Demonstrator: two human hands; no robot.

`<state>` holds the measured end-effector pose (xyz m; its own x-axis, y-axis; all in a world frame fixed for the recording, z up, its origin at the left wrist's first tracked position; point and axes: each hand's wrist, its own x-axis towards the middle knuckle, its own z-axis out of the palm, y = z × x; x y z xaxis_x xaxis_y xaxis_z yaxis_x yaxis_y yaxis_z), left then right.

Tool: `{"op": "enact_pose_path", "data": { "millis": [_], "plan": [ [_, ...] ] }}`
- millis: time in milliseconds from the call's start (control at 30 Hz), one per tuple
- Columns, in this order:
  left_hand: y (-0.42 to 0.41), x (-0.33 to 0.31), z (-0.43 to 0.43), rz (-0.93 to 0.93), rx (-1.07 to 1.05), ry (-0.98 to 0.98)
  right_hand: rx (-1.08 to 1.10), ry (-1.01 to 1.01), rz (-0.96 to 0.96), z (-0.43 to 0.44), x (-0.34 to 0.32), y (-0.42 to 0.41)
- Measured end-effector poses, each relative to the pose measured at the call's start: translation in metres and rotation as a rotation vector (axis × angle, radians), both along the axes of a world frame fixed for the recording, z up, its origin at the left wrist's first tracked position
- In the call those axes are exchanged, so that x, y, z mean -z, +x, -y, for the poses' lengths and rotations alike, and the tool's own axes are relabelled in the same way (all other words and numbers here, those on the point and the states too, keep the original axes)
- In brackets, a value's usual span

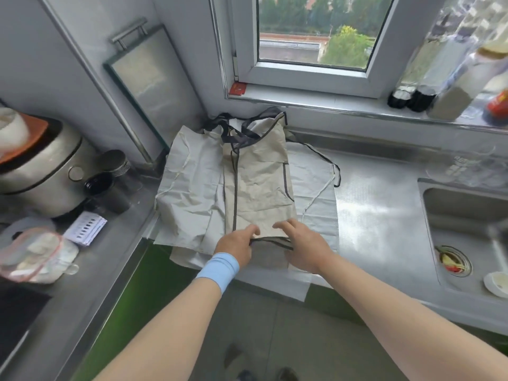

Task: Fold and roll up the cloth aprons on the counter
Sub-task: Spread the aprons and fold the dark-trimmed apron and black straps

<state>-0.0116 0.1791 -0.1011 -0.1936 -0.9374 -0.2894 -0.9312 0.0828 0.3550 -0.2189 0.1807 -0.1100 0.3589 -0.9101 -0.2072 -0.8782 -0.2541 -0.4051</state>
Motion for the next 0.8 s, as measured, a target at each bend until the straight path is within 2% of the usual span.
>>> {"op": "enact_pose_path", "data": {
  "millis": [67, 167, 233, 300, 367, 467, 567, 700, 800],
  "plan": [
    [-0.001, -0.015, 0.005, -0.001, -0.024, 0.065, 0.002, 0.07, -0.051, -0.001, -0.01, -0.008],
    [-0.002, -0.043, 0.015, 0.051, 0.029, 0.265, 0.072, 0.136, 0.024, 0.004, -0.031, -0.019],
    [-0.003, -0.066, 0.018, 0.085, 0.059, 0.449, 0.067, 0.375, 0.085, 0.01, -0.054, -0.024],
    [-0.003, -0.082, 0.022, 0.01, -0.012, 0.635, 0.055, 0.598, 0.138, 0.015, -0.074, -0.028],
    [-0.002, -0.093, 0.027, -0.043, -0.044, 0.682, 0.082, 0.619, 0.221, 0.026, -0.086, -0.034],
    [0.001, -0.089, 0.052, -0.015, -0.007, 0.45, 0.194, 0.403, 0.332, 0.052, -0.084, -0.034],
    [0.002, -0.078, 0.078, -0.03, -0.077, 0.119, 0.27, 0.089, 0.274, 0.079, -0.071, -0.028],
    [-0.001, -0.058, 0.113, 0.031, -0.16, -0.206, 0.372, -0.096, 0.292, 0.118, -0.051, -0.013],
    [-0.004, -0.036, 0.134, 0.101, -0.103, -0.474, 0.402, -0.153, 0.258, 0.154, -0.036, -0.002]
  ]
}}
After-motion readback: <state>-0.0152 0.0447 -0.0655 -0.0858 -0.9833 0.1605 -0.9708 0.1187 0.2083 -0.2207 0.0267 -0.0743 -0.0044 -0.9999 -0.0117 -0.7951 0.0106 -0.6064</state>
